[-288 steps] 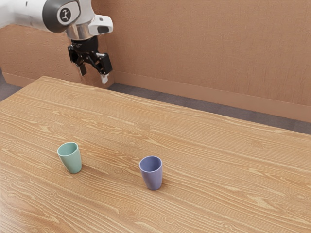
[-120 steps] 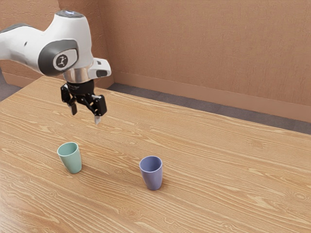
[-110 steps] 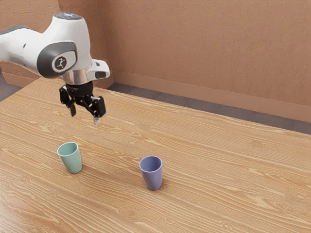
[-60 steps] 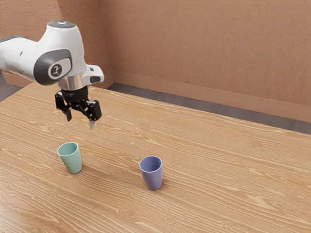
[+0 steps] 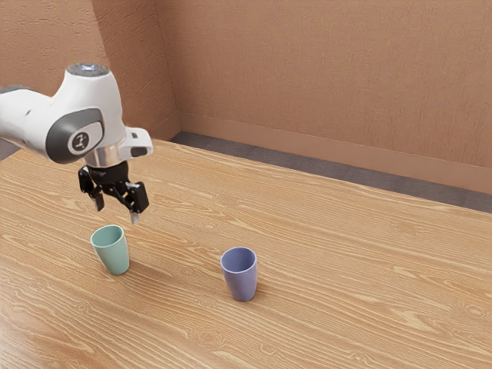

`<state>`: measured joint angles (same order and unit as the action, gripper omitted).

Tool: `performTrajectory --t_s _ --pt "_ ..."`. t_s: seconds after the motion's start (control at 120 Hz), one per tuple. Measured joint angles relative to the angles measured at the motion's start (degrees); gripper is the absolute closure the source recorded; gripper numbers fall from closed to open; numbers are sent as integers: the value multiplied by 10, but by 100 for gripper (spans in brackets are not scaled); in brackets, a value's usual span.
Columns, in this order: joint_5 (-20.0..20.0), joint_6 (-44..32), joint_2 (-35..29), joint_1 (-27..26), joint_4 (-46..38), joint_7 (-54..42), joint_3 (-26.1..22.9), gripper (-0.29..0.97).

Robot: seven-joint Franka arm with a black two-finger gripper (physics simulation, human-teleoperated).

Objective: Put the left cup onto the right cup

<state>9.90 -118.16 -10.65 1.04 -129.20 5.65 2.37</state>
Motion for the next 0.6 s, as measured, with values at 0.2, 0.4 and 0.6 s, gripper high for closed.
performTrajectory --t_s 0.2,0.4,0.6 --pt "12 -16 0 7 -12 -18 0 0" --pt "17 -35 1 17 -29 -36 0 0" --pt "16 -47 2 20 -37 -48 0 0"
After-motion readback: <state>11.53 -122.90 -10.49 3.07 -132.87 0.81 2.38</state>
